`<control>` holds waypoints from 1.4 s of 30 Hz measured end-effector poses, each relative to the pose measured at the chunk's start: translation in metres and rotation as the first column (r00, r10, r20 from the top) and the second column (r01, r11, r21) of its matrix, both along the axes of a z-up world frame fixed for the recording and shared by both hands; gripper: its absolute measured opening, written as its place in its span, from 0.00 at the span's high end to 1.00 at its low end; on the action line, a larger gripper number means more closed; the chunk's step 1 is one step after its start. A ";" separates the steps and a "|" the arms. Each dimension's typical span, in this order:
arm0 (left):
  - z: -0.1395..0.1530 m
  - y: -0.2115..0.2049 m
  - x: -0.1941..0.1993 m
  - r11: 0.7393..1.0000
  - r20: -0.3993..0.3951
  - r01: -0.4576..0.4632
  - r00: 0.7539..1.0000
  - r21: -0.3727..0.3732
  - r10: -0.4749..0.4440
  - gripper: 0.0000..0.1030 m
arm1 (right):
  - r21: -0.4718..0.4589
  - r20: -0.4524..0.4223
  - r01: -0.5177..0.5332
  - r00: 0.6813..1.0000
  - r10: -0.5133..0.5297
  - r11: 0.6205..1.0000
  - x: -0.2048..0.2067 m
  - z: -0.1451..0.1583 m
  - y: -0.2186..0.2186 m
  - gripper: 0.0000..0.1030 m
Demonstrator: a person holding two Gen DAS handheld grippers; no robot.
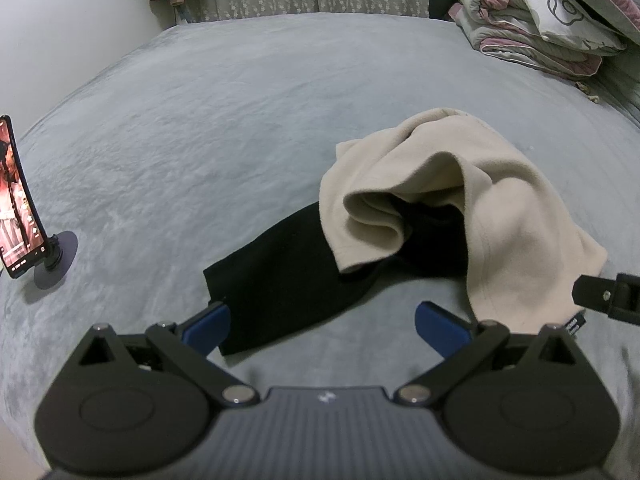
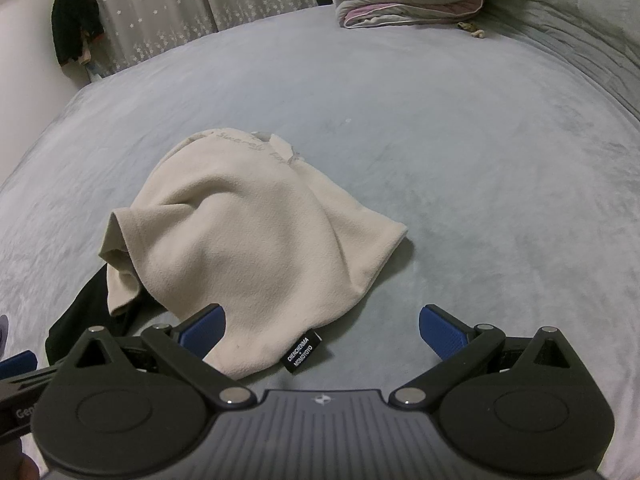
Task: Fold clothes
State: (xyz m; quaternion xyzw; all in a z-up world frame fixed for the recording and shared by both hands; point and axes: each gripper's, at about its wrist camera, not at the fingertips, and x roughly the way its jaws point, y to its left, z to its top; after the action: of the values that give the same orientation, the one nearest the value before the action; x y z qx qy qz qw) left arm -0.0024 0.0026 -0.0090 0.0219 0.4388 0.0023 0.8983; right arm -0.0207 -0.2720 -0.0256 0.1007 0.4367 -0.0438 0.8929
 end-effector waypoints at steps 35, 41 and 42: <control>-0.003 0.000 0.001 1.000 -0.018 0.006 1.000 0.014 -0.006 0.00 | 0.000 -0.021 -0.005 1.000 0.005 1.000 0.002 -0.005 0.001 0.00; -0.005 0.000 0.001 1.000 -0.024 0.008 1.000 0.017 -0.008 0.00 | 0.000 -0.033 -0.012 0.999 0.012 1.000 0.003 -0.007 0.002 0.00; -0.005 0.000 0.001 1.000 -0.025 0.009 1.000 0.017 -0.008 0.00 | 0.000 -0.036 -0.013 0.999 0.013 1.000 0.003 -0.008 0.002 0.00</control>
State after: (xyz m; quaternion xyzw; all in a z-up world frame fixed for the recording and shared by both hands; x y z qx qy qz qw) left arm -0.0010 0.0024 -0.0139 0.0315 0.4499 0.0021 0.8925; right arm -0.0175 -0.2699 -0.0333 0.0968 0.4532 -0.0397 0.8852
